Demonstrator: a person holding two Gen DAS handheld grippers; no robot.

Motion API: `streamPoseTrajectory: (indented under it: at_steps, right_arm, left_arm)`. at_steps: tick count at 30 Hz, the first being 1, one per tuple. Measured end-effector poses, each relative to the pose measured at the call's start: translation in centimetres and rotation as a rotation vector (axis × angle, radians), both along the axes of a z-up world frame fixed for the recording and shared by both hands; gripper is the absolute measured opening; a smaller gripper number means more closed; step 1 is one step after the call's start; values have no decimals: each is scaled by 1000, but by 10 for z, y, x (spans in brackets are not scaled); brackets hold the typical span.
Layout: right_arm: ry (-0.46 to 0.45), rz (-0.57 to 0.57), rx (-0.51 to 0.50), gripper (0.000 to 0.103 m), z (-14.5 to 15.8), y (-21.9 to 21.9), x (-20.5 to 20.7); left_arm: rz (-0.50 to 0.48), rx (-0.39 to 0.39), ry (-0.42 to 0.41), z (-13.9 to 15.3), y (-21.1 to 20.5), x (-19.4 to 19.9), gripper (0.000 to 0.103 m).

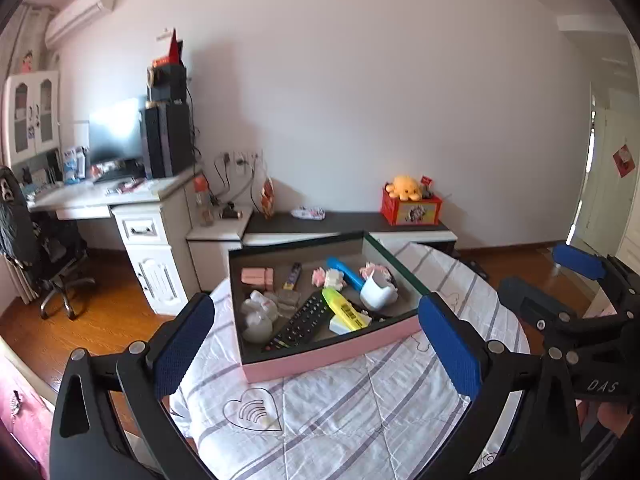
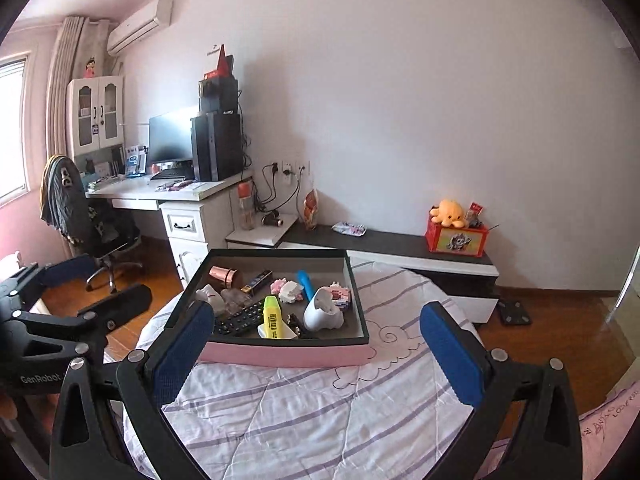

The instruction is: Organize rigid objects

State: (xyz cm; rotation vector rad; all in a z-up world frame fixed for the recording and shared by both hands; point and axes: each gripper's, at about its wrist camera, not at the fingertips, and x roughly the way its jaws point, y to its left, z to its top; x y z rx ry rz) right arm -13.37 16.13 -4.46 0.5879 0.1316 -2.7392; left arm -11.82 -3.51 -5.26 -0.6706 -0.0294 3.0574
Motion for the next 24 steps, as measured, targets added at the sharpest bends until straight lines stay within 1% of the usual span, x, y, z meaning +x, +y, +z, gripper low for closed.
streamPoseTrajectory:
  at_steps: [3,8,15,20,24]
  right_arm:
    - [34,-8,0,103,5,1,16]
    - [83,-39,32,103,11,2,35]
    - [135,-39,5,103,26,8,61]
    - [179,-43,-4,103,39,10,80]
    - [213,-48,-4,103,47,10,92]
  left_arm:
    - [5,-19,33,5,3,14,103]
    - [32,-71,81,16,9,35,103]
    - [48,-99,154,36,12,63,103]
    - [46,-90,199,49,11,82,103]
    - [53,-98,230,56,12,93,103]
